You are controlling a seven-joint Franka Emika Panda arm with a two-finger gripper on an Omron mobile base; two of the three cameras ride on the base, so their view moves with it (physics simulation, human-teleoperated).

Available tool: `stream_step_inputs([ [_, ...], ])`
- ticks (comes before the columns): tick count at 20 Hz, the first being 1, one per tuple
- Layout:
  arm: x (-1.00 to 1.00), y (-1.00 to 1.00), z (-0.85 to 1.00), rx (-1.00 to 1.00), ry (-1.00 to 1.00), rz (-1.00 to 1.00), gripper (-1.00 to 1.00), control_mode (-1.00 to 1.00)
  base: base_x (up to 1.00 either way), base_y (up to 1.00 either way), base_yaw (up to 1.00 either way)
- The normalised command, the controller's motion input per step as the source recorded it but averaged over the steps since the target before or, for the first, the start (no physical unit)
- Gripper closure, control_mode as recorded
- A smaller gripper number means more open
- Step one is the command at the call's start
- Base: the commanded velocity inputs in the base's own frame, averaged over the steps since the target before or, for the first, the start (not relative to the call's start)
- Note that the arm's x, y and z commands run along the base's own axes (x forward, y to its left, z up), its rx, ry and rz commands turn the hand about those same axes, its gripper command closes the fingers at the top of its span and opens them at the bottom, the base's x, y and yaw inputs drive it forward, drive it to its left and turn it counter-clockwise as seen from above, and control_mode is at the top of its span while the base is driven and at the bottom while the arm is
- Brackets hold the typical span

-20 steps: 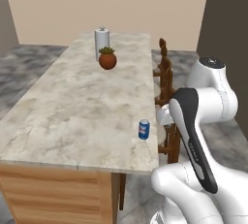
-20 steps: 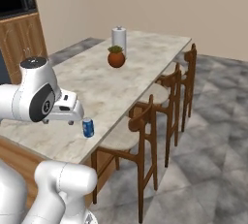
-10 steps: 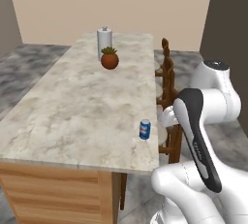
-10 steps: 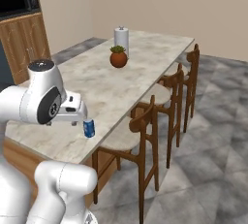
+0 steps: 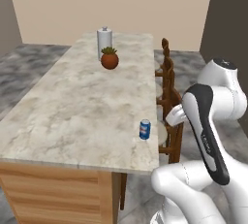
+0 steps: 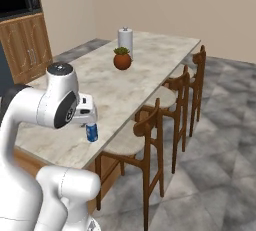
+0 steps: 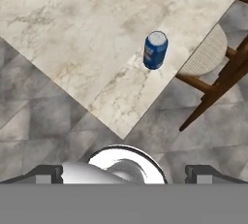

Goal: Four empty soda cans are scattered around the kitchen. Gather all the cans and cluster them next to the stove for recycling.

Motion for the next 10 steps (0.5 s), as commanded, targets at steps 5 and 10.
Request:
stream_step_inputs([
  [5,0.24,0.0,0.03,0.02,0.05,0.1,-1.0,-1.0,0.0,0.0,0.0],
  [10,0.29,0.03,0.0,0.0,0.12,0.08,-1.0,-1.0,0.0,0.0,0.0],
])
